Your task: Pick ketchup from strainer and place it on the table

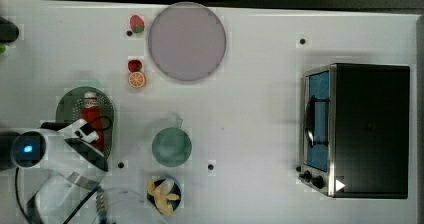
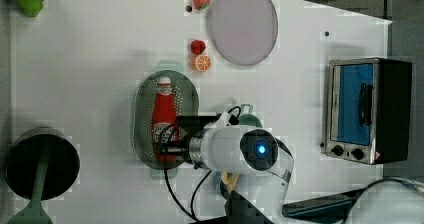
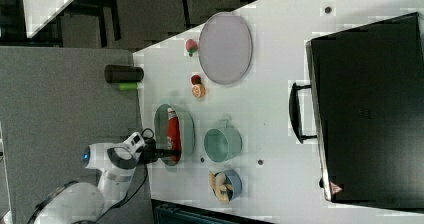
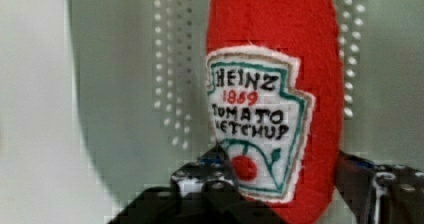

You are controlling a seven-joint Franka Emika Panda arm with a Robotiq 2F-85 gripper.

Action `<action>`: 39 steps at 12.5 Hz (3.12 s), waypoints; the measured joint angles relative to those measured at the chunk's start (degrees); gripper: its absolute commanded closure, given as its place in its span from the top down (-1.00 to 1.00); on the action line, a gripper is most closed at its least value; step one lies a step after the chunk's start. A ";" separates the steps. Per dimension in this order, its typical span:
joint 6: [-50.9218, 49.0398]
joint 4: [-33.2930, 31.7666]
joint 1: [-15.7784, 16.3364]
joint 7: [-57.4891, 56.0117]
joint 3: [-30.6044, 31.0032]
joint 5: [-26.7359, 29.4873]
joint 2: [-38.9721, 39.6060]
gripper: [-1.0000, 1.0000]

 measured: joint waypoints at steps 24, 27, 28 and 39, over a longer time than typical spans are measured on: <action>-31.63 21.71 -24.71 -21.36 -14.66 15.75 -17.14 0.18; -30.09 16.73 -26.08 -25.12 -17.21 15.58 -17.56 0.18; -27.91 14.55 -26.25 -25.69 -17.43 15.72 -17.70 0.18; -6.35 -7.27 -23.82 -26.36 -18.21 9.12 -13.83 1.00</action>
